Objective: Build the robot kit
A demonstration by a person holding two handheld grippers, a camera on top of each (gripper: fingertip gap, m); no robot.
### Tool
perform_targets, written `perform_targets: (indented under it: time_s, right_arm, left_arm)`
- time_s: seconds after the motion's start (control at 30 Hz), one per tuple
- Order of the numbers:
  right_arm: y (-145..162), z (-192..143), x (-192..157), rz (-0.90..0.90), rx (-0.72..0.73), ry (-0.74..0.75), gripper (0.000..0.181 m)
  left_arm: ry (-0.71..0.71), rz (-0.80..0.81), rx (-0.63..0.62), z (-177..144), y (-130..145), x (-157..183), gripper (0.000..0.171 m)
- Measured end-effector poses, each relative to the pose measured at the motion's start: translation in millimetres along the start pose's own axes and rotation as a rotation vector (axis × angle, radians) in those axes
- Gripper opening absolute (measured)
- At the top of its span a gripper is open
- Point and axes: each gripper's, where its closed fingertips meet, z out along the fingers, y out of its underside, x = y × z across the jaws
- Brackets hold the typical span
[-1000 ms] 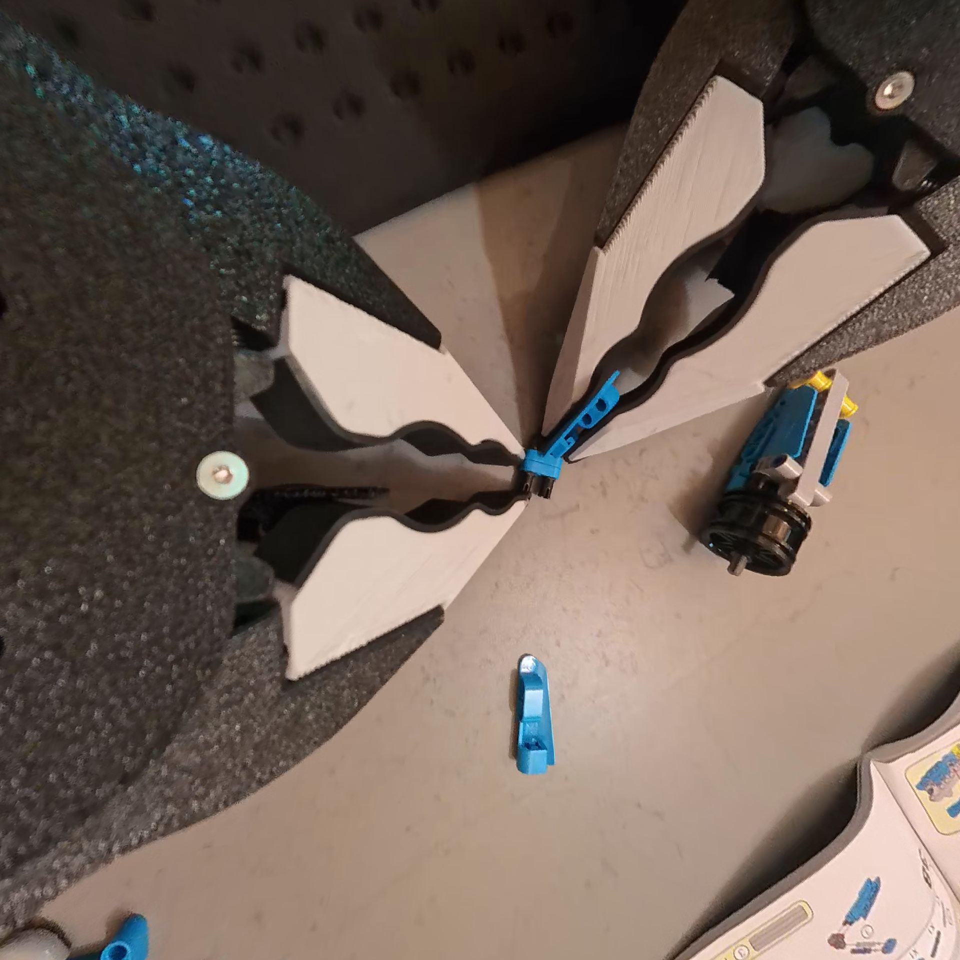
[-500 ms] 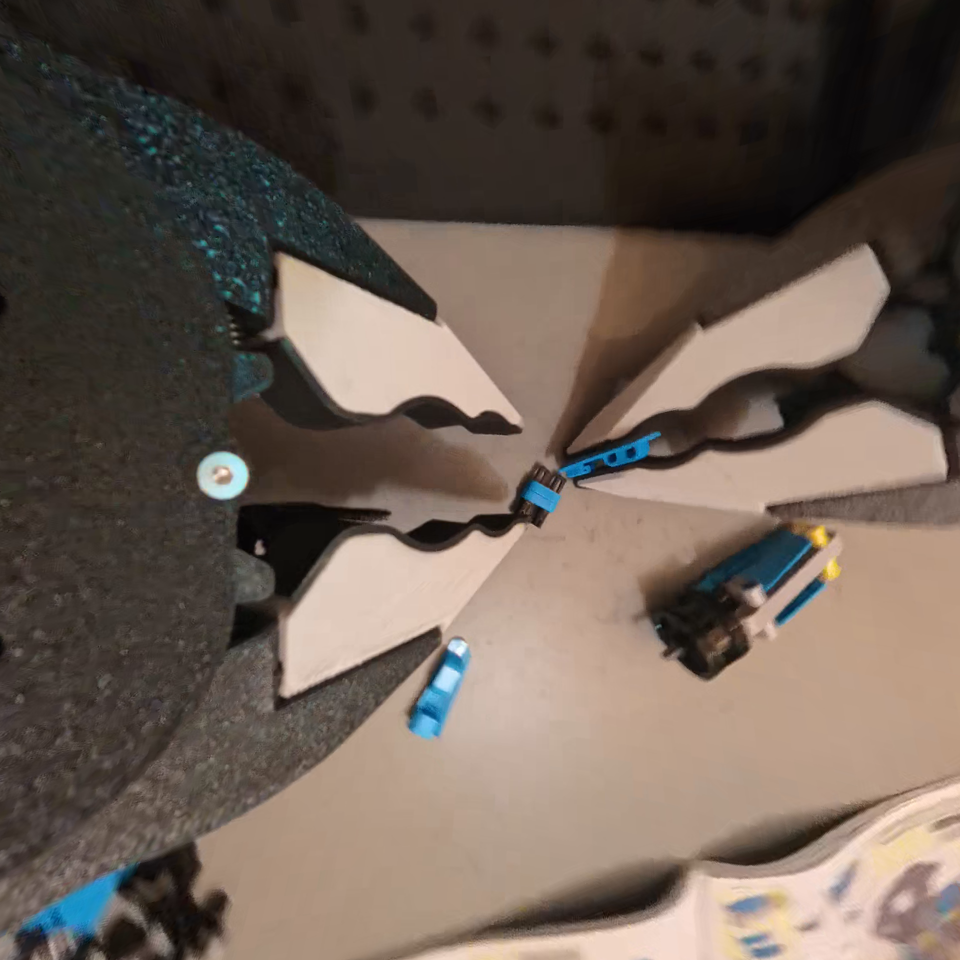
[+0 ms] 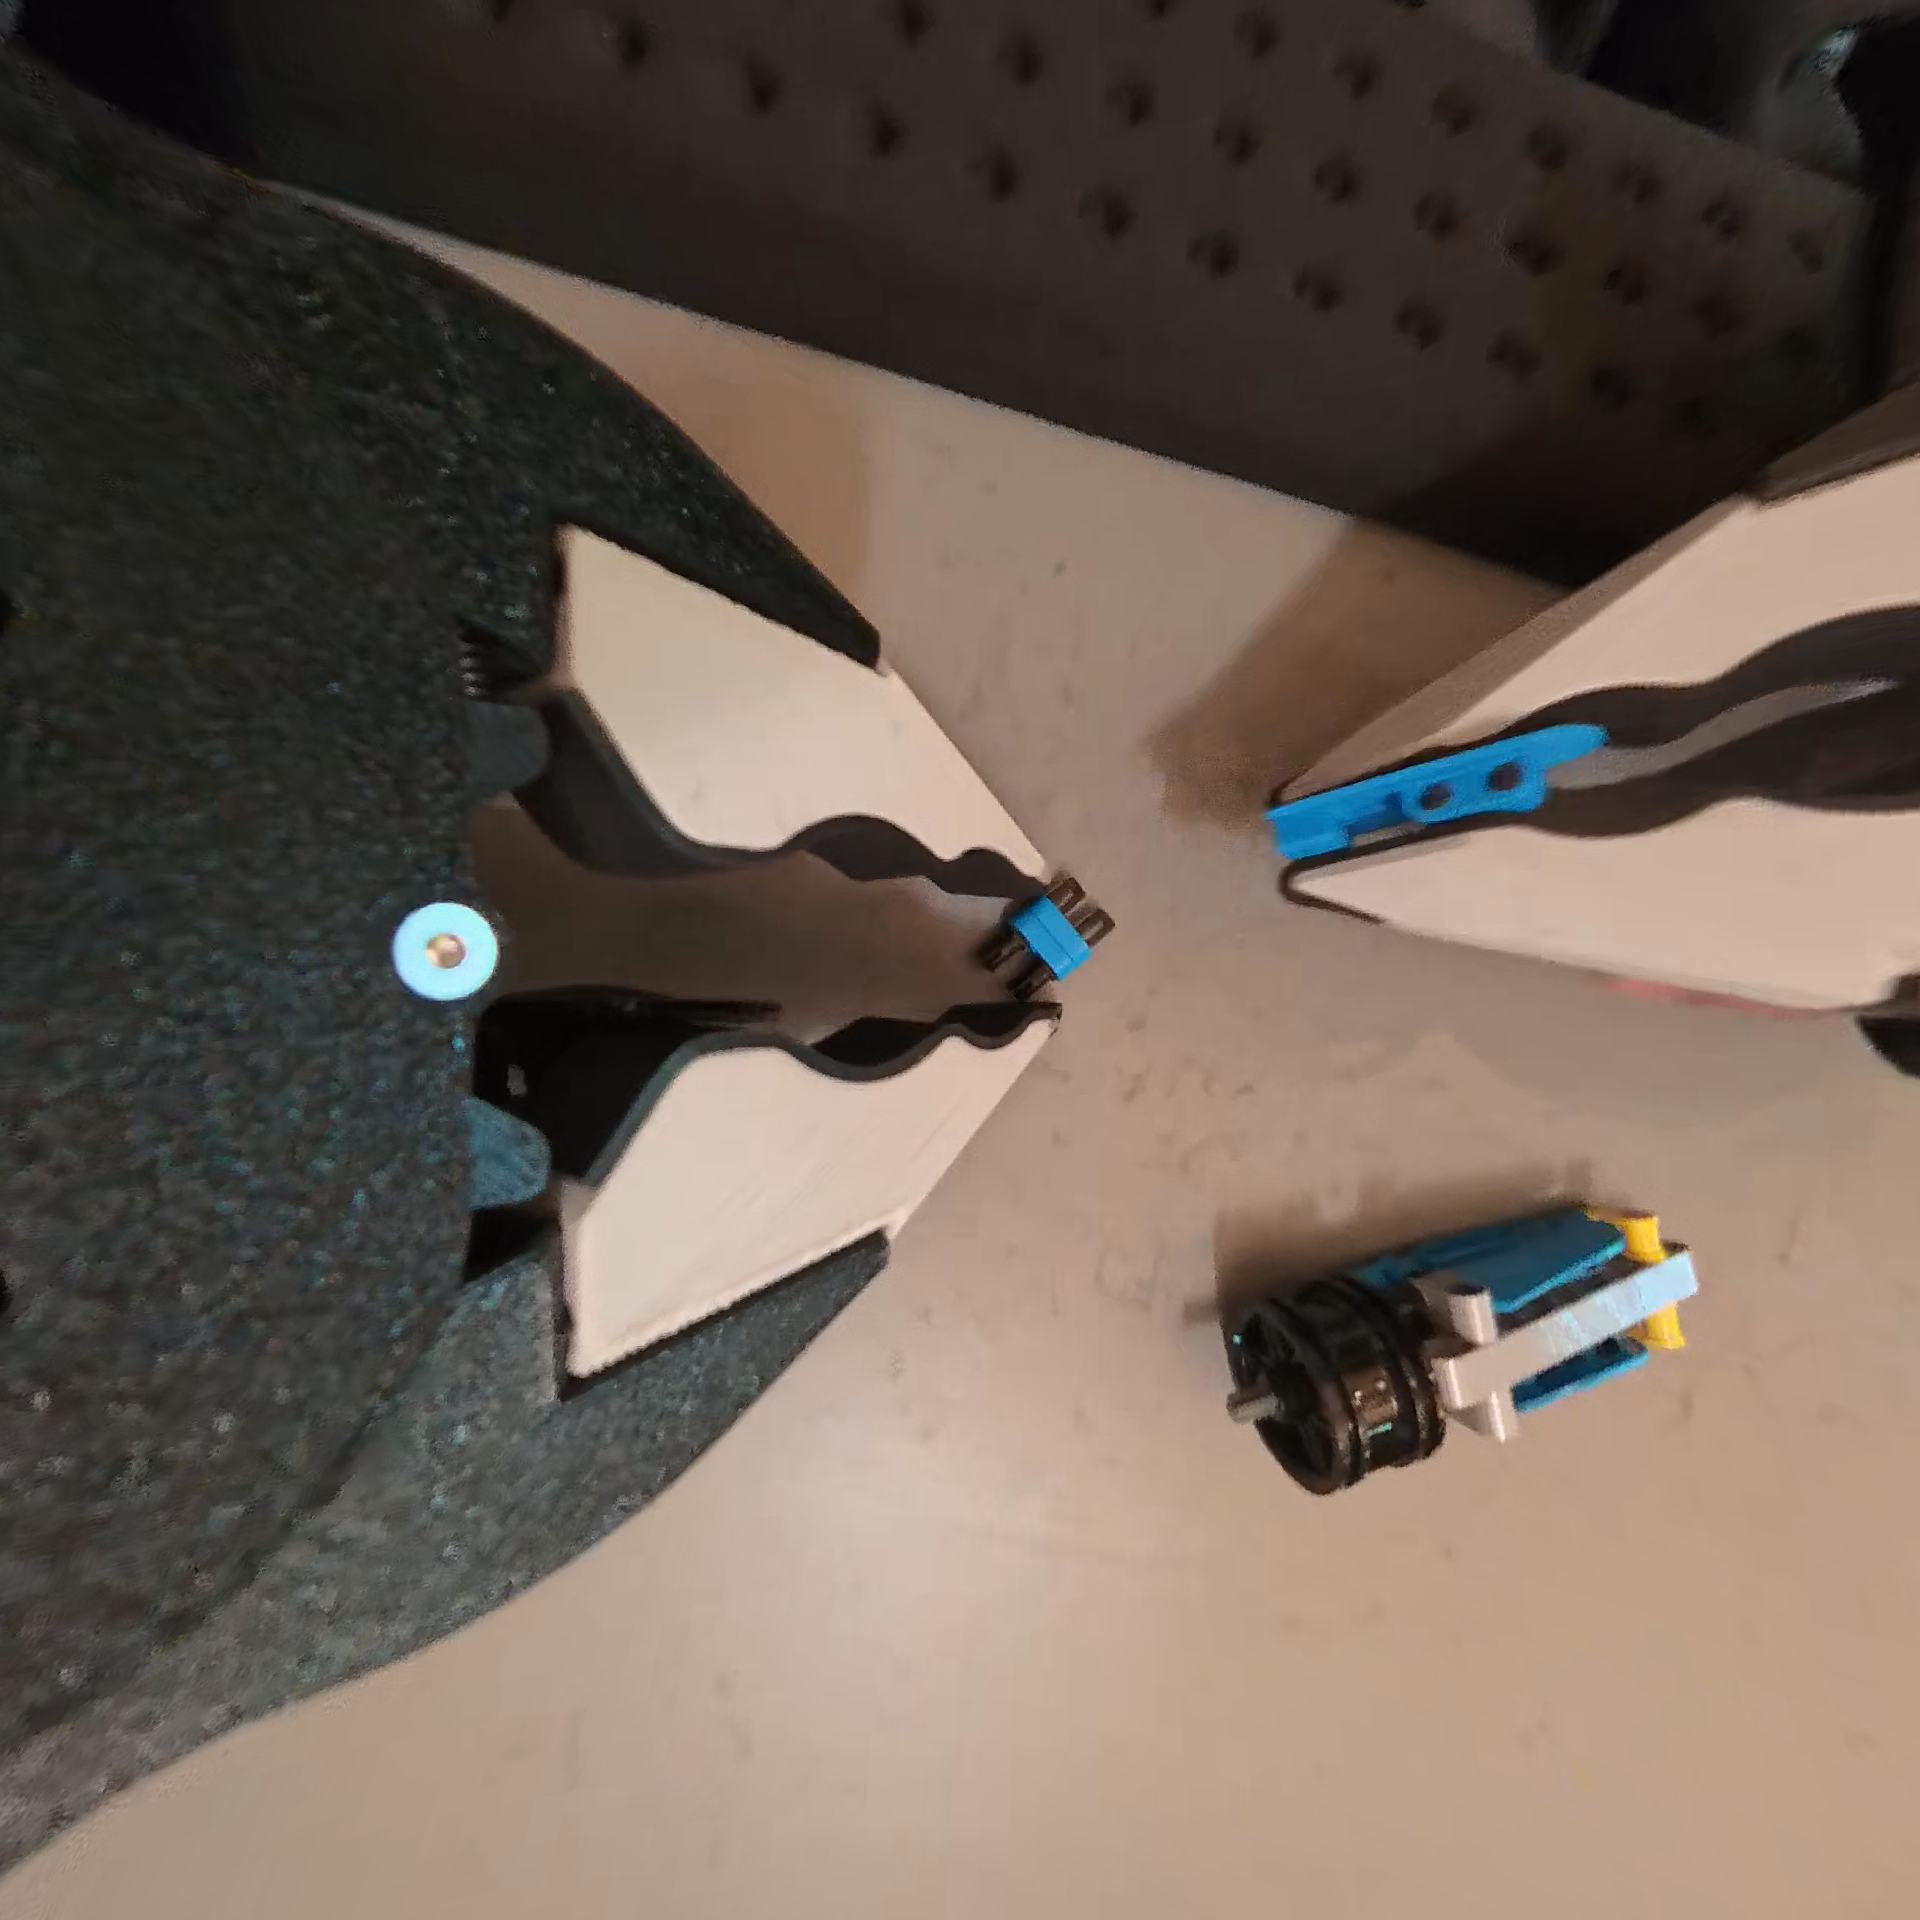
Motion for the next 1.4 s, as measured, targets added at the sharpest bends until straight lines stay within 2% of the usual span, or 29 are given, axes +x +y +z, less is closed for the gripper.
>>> perform_targets:
  time_s: [0.13, 0.23, 0.33, 0.43, 0.5, 0.6, 0.9, 1.03, 1.13, 1.23, 1.4]
  right_arm:
    - [-6, -2, 2, 0.126, 0.029, 0.070, 0.016]
    - [-41, -25, 6, 0.186, 0.228, 0.131, 0.016]
    - [-75, -56, 9, 0.194, 0.429, 0.240, 0.016]
    - [-97, -77, 5, 0.135, 0.532, 0.350, 0.015]
    - [-99, -82, 6, 0.050, 0.530, 0.463, 0.015]
    - [-100, -76, -1, -0.015, 0.515, 0.483, 0.015]
    - [-102, -68, 0, -0.315, 0.356, 0.774, 0.015]
    - [-106, -61, -2, -0.323, 0.367, 0.774, 0.015]
    - [-108, -63, -1, -0.213, 0.423, 0.695, 0.015]
    - [-113, -66, -6, -0.129, 0.481, 0.616, 0.015]
    - [-110, -63, -8, -0.074, 0.470, 0.563, 0.015]
  left_arm:
    - [0.026, -0.052, 0.217, -25, -27, -2, 0.007]
    - [0.029, -0.087, 0.365, -45, -46, -7, 0.007]
    - [-0.034, -0.077, 0.451, -59, -56, -17, 0.007]
    - [-0.127, 0.036, 0.448, -59, -58, -19, 0.007]
    - [-0.207, 0.134, 0.428, -57, -59, -21, 0.007]
    - [-0.267, 0.200, 0.407, -55, -60, -22, 0.007]
    - [-0.215, 0.139, 0.400, -49, -59, -19, 0.007]
    - [-0.155, 0.061, 0.441, -52, -62, -17, 0.007]
    - [-0.108, -0.006, 0.482, -57, -65, -18, 0.007]
    - [-0.121, 0.014, 0.469, -56, -63, -19, 0.007]
    - [-0.164, 0.105, 0.412, -48, -58, -16, 0.007]
